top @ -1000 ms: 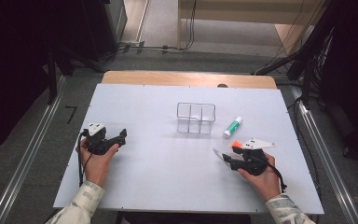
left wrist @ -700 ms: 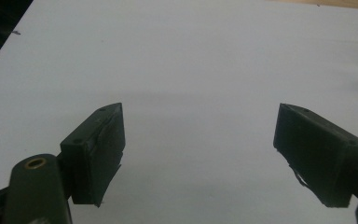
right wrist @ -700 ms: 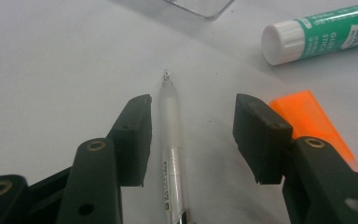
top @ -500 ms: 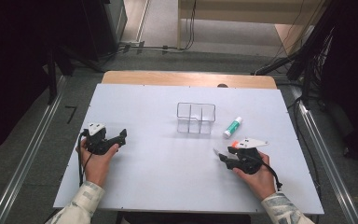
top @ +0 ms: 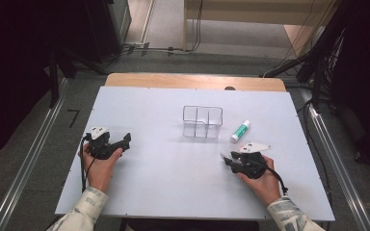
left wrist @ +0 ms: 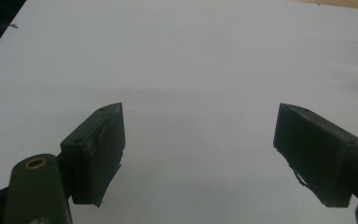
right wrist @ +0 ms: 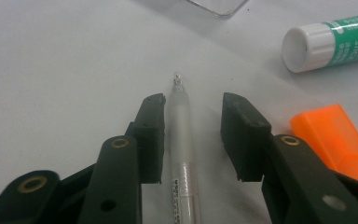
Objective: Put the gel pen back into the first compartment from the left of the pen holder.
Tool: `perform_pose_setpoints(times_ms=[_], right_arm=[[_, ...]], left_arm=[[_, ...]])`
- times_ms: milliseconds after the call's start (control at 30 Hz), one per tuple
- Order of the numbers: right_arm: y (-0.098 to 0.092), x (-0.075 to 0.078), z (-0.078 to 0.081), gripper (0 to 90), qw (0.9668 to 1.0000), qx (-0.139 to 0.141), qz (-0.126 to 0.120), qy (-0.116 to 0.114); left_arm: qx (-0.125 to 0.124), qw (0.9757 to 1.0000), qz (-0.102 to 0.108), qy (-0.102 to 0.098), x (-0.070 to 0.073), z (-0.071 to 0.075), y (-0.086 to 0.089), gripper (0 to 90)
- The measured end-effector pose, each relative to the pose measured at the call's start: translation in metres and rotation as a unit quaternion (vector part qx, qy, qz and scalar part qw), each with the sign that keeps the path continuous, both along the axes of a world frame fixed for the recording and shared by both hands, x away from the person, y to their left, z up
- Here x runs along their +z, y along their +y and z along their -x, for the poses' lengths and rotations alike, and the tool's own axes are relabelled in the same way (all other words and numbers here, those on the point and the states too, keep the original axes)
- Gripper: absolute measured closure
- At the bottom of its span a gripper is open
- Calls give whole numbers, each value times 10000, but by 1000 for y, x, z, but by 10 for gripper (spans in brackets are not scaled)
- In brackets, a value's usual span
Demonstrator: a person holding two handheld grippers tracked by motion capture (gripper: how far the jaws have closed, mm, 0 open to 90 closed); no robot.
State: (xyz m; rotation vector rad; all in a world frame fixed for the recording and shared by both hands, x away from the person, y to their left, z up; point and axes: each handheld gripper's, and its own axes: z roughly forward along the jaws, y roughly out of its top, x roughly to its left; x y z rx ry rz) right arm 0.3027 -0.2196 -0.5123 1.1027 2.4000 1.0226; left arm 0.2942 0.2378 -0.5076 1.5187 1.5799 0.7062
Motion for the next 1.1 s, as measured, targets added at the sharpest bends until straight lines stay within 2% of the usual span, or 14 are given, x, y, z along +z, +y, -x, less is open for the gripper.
perform_pose_setpoints(times_ms=[433, 633, 1100], right_arm=[[2, -1, 0, 704, 10000, 40, 26, -42], [3, -1, 0, 781, 10000, 94, 16, -22], [3, 1, 0, 788, 9999, 100, 21, 30]], left_arm=[[-24, 10000, -5, -20, 0, 0, -1, 173], [-18, 10000, -19, -21, -1, 0, -1, 173], [-11, 10000, -20, -35, 0, 0, 0, 173]])
